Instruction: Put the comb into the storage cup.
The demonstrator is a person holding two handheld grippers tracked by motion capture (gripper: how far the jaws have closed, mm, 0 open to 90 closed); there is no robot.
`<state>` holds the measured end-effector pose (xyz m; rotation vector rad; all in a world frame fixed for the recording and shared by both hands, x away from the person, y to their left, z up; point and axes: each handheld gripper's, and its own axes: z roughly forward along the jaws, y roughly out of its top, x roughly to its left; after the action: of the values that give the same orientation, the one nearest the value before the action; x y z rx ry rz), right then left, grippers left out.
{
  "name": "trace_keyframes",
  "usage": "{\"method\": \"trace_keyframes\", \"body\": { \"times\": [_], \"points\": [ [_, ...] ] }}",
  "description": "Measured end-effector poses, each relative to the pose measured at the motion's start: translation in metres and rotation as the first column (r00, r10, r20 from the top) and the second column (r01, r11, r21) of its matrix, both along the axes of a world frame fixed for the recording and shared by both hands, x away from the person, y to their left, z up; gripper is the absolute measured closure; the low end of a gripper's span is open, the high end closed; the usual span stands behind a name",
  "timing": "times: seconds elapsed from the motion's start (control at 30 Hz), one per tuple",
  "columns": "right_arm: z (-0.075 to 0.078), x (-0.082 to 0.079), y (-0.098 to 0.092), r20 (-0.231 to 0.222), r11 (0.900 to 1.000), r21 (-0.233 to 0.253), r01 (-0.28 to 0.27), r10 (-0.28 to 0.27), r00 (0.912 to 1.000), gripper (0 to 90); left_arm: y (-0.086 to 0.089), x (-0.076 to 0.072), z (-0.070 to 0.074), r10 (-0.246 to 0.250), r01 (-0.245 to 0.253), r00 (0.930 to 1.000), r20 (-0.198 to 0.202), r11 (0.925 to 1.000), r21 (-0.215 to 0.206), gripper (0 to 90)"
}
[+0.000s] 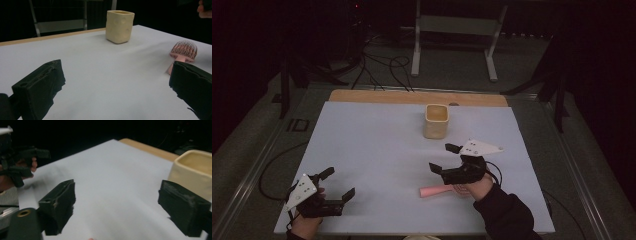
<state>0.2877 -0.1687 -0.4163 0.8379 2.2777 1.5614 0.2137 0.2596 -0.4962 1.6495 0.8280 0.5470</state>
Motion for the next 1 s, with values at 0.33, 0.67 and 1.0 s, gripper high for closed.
{"method": "trace_keyframes", "body": {
  "times": [0.33,0.67,1.0],
  "points": [
    [-0.019,0.005,0.021,-0.048,0.997,-0.08,0.002,-0.006,0.9988,42.2,-0.001,0.0,0.0,-0.004,0.004,1.0,-0.002,1.0,-0.001,0.1],
    [-0.037,0.01,0.031,-0.11,0.99,-0.138,0.026,-0.041,0.9931,69.7,0.0,0.0,0.0,-0.005,0.005,1.0,-0.004,1.0,-0.004,0.1],
    [-0.051,0.012,0.037,-0.177,0.976,-0.219,0.021,-0.061,0.9824,90.0,0.0,0.0,-0.001,-0.007,0.007,1.0,-0.007,1.0,-0.004,0.1]
  ]
}}
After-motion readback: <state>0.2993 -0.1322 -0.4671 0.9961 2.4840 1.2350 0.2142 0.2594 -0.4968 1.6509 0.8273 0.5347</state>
